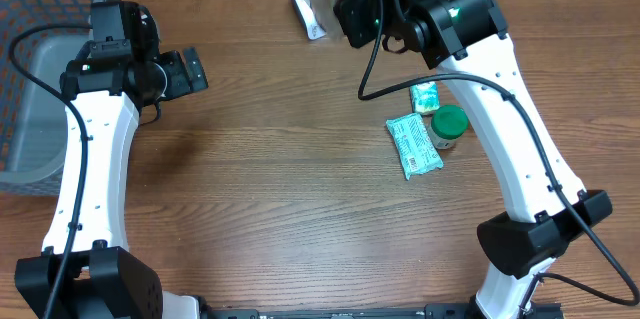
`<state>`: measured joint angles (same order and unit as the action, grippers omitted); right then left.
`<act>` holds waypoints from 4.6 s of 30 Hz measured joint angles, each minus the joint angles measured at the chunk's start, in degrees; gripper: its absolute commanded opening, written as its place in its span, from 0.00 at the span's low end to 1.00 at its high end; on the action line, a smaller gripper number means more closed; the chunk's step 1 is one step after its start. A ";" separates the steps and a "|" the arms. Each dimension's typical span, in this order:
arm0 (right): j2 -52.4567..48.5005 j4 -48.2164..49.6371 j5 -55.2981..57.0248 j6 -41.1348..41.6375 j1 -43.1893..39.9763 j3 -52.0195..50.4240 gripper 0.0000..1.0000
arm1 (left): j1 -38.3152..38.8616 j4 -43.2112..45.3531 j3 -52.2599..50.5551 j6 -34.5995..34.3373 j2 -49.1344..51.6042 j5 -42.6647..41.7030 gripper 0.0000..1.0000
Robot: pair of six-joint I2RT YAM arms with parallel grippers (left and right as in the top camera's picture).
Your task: Scan the item barcode
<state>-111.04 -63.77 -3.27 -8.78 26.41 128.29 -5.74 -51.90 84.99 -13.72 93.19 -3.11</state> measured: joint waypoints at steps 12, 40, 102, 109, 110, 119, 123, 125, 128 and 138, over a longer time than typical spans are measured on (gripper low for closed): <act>-10.23 19.67 12.92 -17.88 3.30 0.02 0.04 | 0.00 0.00 0.00 -0.02 0.00 0.17 1.00; -28.92 44.96 19.78 -33.51 3.34 0.00 0.04 | 0.00 0.00 0.00 -0.02 0.02 0.22 1.00; -13.97 -10.71 -17.46 7.93 -3.74 -1.38 0.04 | 0.00 -0.02 0.00 0.00 0.07 0.37 1.00; -13.97 -14.36 -24.11 8.44 -4.94 -10.08 0.11 | 0.00 0.00 0.00 -0.02 0.07 0.39 1.00; -14.01 -14.53 -24.46 8.28 -4.94 -11.26 0.15 | 0.00 0.00 0.00 -0.02 0.09 0.39 1.00; -14.12 -10.97 -16.70 7.08 -4.94 -15.91 0.86 | 0.00 0.00 0.00 0.00 0.11 0.37 1.00; -14.14 -9.97 -11.02 7.91 -4.96 -16.50 0.91 | 0.00 0.00 0.00 0.00 0.11 0.37 1.00; -14.14 -9.16 -7.74 9.49 -4.94 -16.57 0.93 | 0.00 0.00 0.00 0.00 0.11 0.37 1.00; -14.14 -7.85 -2.47 13.62 -4.94 -16.57 0.96 | 0.00 0.00 0.00 -0.02 0.11 0.37 1.00; -14.14 -6.95 6.27 22.47 -4.94 -16.57 1.00 | 0.00 0.00 0.00 -0.02 0.11 0.37 0.99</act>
<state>-125.19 -70.72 3.01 13.69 21.47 111.72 -5.74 -51.90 84.99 -13.74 93.30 -2.74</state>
